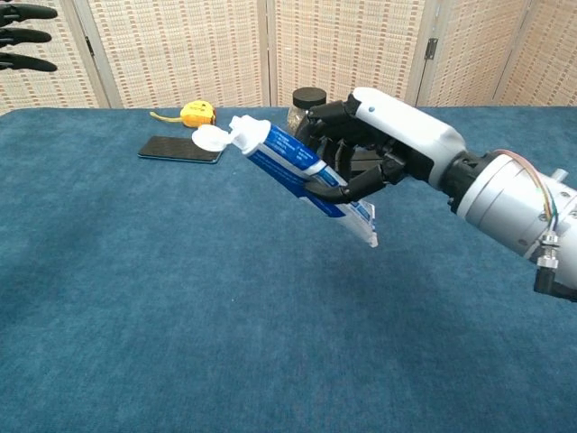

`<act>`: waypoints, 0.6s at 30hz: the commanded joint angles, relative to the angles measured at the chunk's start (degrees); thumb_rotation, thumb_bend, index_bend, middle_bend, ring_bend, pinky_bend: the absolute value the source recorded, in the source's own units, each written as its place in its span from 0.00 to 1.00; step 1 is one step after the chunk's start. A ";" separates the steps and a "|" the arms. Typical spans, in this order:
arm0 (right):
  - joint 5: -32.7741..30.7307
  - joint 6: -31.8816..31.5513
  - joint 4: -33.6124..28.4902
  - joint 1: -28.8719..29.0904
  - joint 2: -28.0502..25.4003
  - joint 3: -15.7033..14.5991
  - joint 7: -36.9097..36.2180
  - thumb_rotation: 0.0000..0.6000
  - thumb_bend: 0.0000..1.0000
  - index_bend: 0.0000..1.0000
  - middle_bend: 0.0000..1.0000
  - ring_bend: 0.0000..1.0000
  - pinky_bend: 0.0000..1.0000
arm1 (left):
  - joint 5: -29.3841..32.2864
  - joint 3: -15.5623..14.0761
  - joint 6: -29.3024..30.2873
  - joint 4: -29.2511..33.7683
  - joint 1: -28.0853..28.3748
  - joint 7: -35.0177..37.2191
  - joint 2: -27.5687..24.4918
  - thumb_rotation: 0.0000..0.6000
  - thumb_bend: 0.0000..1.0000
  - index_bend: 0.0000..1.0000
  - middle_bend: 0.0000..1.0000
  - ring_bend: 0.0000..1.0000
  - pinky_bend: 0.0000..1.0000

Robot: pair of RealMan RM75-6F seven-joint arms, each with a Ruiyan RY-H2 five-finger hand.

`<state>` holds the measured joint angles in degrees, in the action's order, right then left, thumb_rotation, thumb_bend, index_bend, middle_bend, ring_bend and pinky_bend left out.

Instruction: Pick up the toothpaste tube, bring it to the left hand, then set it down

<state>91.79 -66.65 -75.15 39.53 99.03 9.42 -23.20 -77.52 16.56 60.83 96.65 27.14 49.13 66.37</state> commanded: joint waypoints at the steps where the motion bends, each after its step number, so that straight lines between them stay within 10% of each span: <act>1: -0.11 -1.02 1.69 1.13 2.25 1.09 -2.28 1.00 0.70 0.63 0.61 0.53 0.55 | 1.06 0.47 -0.64 1.04 0.95 -0.25 1.03 0.10 0.02 0.07 0.06 0.06 0.19; 18: -5.03 -2.36 6.85 6.60 12.81 8.00 -0.40 1.00 0.70 0.64 0.61 0.53 0.55 | 9.41 3.98 1.92 3.53 5.01 -10.85 11.09 0.00 0.02 0.00 0.00 0.00 0.16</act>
<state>87.33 -68.86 -68.64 45.55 111.04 16.71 -24.41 -68.70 20.14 62.54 99.87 31.70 38.94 76.82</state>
